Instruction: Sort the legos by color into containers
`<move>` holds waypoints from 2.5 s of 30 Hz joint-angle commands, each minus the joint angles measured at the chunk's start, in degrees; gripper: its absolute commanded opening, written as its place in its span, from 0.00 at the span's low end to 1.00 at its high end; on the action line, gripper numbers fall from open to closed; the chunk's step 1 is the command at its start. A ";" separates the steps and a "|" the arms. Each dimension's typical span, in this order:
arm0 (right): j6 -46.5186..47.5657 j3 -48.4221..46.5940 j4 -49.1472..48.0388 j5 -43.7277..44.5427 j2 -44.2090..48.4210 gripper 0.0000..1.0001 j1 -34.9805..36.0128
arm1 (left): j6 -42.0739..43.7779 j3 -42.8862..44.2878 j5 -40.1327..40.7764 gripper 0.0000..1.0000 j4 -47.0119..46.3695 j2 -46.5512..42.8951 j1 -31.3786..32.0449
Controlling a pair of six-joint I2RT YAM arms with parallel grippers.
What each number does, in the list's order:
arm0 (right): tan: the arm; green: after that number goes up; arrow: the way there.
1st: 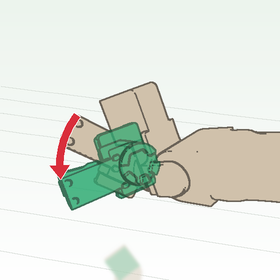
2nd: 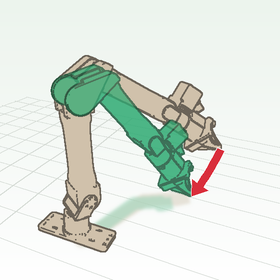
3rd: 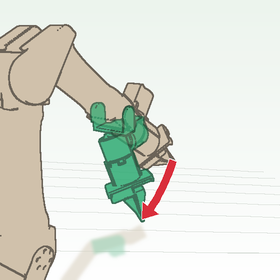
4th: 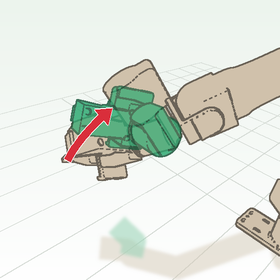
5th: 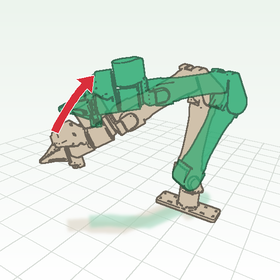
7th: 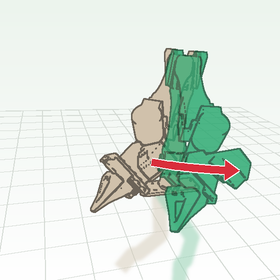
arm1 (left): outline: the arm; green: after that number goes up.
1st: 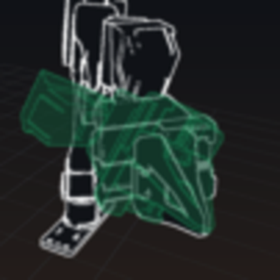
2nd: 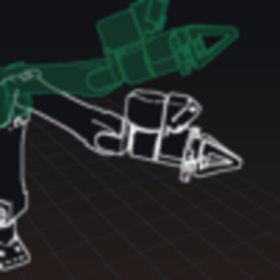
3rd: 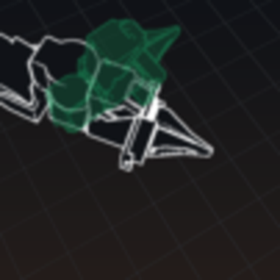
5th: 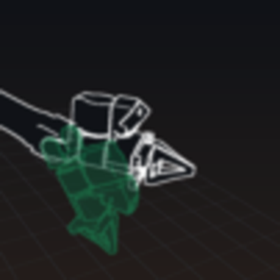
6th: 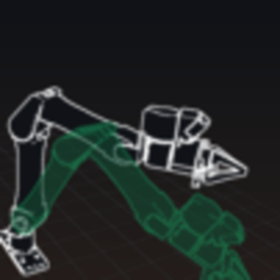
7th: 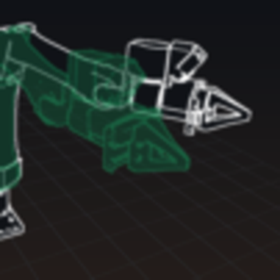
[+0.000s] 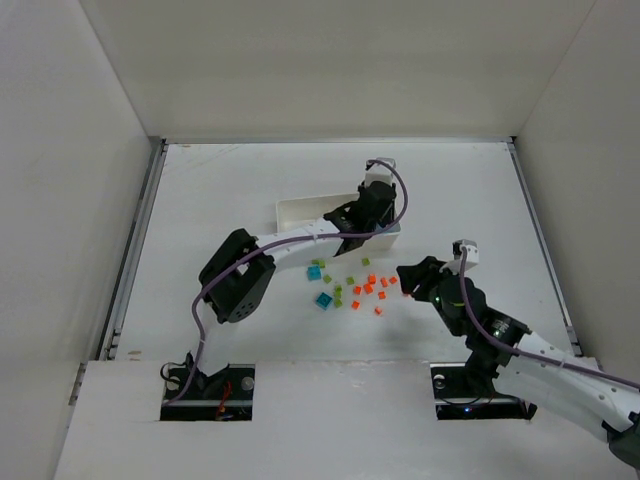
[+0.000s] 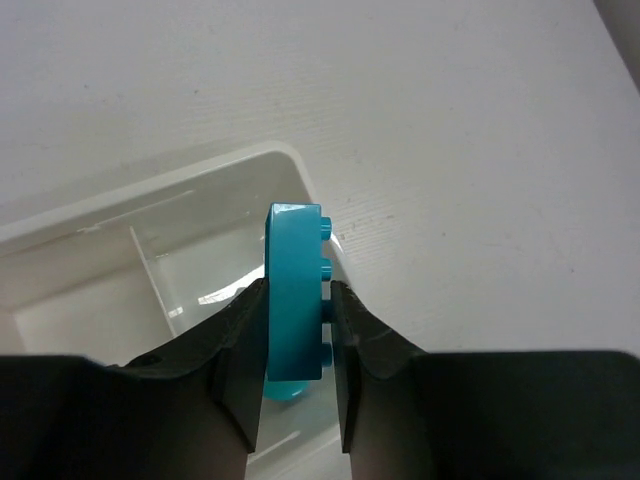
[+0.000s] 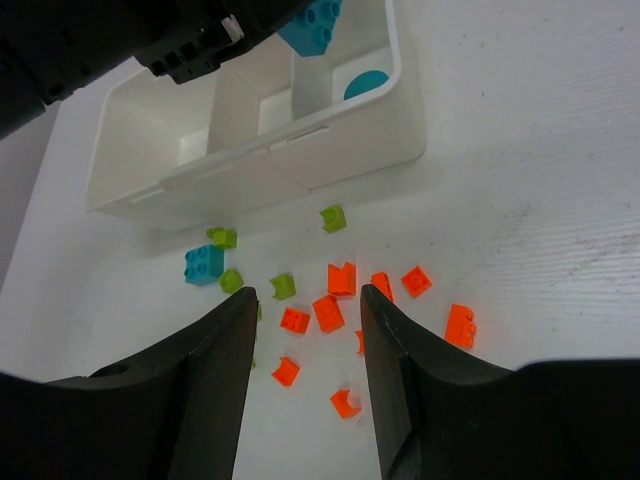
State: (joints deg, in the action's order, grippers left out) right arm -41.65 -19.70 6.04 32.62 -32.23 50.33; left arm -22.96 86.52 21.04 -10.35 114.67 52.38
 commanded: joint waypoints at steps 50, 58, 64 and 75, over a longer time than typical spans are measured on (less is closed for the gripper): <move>-2.65 -12.11 -4.90 -1.07 -31.49 0.54 15.90 | -7.36 -51.80 7.62 0.40 -13.20 -24.50 -1.98; -2.21 -14.39 -7.36 -2.47 -36.05 0.64 17.47 | -8.15 -55.84 8.93 0.23 -12.24 -34.75 -1.98; -1.34 -20.53 -9.12 -2.74 -45.27 0.75 19.67 | -9.64 -59.80 9.11 0.23 -5.75 -51.27 -3.20; 0.34 -30.56 -4.82 -1.86 -58.11 0.78 20.12 | -12.37 -65.34 7.09 0.23 4.54 -71.42 -8.30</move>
State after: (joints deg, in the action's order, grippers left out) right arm -41.60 -46.41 0.19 30.00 -88.51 69.87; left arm -34.06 22.65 28.51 -9.26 46.52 45.01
